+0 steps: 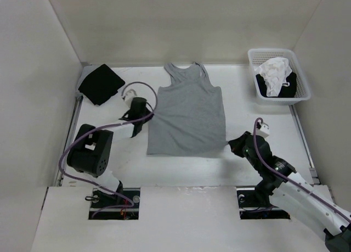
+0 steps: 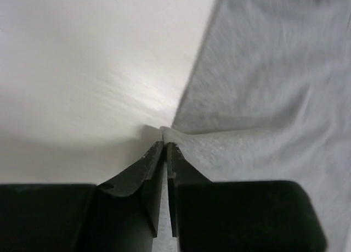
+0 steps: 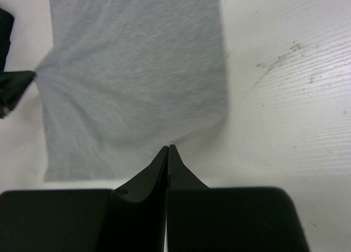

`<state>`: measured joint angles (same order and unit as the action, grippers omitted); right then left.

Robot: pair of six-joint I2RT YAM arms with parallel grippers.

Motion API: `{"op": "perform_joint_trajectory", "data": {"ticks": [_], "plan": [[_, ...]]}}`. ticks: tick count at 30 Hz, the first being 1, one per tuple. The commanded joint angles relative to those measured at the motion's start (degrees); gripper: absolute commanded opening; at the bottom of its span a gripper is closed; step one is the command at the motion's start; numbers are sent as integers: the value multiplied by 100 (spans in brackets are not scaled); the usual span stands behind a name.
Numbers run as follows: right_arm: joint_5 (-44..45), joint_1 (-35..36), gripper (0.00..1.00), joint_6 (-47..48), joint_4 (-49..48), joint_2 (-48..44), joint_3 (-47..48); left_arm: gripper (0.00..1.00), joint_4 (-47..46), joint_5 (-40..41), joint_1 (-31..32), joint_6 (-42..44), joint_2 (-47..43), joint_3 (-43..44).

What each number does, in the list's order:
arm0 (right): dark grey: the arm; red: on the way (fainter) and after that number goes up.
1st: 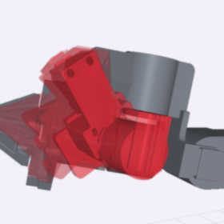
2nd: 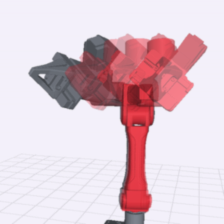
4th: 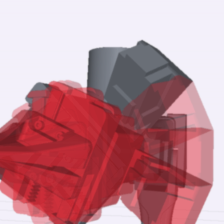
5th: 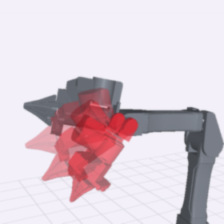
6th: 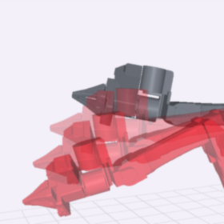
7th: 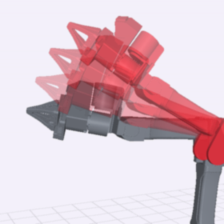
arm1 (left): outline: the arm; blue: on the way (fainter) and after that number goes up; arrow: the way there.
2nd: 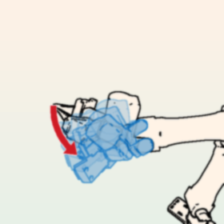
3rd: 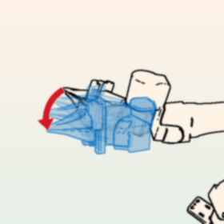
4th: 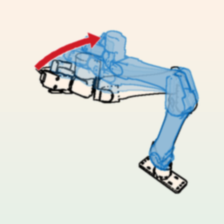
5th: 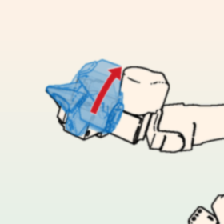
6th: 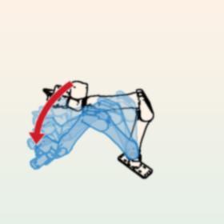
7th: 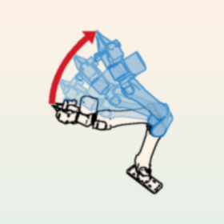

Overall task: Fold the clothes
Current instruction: Flatten the tank top out

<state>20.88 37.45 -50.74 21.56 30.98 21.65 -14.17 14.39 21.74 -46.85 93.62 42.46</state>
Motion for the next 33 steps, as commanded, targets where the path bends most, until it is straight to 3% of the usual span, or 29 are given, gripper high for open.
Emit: {"op": "perform_joint_trajectory", "data": {"ticks": [1, 3, 5, 9, 15, 20, 23, 29, 33], "plan": [[-32, -67, 0, 143, -442, 179, 50, 14, -481, -269, -805, -552, -433, 87], [-76, -76, 0, 178, -547, 294, 67, 26, -472, -515, -1192, -606, -336, 201], [-102, -85, 0, 222, -635, 373, 85, 32, -411, -630, -1447, -658, -362, 167], [-120, -128, 0, 301, -758, 452, 94, 27, -262, -639, -1485, -511, -1072, -464], [-312, -357, 0, 442, -908, 497, 68, 21, 1317, -280, -344, -43, -2575, -1432], [-418, -445, 0, 469, -1005, 540, 50, 26, 3505, 633, 852, -858, -3350, -1407], [-427, -436, 0, 460, -1084, 576, 32, 31, 4316, 951, 1187, -1404, -3500, -1310], [-436, -419, 0, 407, -1067, 505, -38, 34, 4108, 557, 1232, -1617, -3246, -1600], [-436, -419, 0, 398, -1040, 461, -56, 30, 3782, 161, 1223, -1599, -2999, -1793]]}}
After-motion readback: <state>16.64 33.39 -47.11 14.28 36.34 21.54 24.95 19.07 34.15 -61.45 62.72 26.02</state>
